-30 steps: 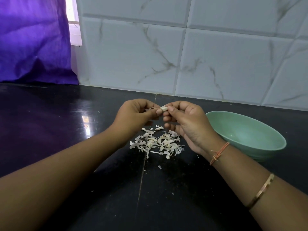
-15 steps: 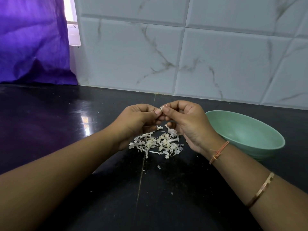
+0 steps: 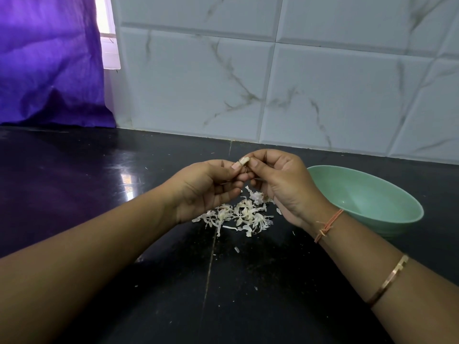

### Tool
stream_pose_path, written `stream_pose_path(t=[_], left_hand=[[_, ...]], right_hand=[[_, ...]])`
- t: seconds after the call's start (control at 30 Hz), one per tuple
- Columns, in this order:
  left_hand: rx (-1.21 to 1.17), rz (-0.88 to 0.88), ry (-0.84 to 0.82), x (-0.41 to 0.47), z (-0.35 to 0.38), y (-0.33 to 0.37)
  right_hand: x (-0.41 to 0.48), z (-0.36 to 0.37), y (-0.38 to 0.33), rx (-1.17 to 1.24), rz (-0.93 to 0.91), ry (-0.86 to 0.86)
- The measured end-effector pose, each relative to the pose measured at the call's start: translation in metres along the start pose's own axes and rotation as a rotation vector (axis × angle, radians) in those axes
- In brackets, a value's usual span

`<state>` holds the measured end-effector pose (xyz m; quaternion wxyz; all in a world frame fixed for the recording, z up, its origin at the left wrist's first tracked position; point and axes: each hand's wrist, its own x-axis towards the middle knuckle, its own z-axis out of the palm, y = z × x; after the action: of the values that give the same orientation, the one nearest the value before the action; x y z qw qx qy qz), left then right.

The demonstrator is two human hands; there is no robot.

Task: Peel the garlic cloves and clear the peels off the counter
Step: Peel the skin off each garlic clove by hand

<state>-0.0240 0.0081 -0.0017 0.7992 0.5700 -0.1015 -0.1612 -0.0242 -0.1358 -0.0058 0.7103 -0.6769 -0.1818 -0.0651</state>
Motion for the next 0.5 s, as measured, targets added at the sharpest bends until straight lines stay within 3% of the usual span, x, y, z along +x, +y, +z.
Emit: stream_pose_path(t=[0.17,0.5], left_hand=[[0.054,0.036,0.052,0.0034,-0.0014,-0.0021],[0.007,0.002,0.019,0.0026,-0.002,-0.0004]], right_hand=[[-0.0009,0.0016,-0.0001,0.095,0.077,-0.015],[0.0,0.0026,0.0022,0.062,0.024,-0.003]])
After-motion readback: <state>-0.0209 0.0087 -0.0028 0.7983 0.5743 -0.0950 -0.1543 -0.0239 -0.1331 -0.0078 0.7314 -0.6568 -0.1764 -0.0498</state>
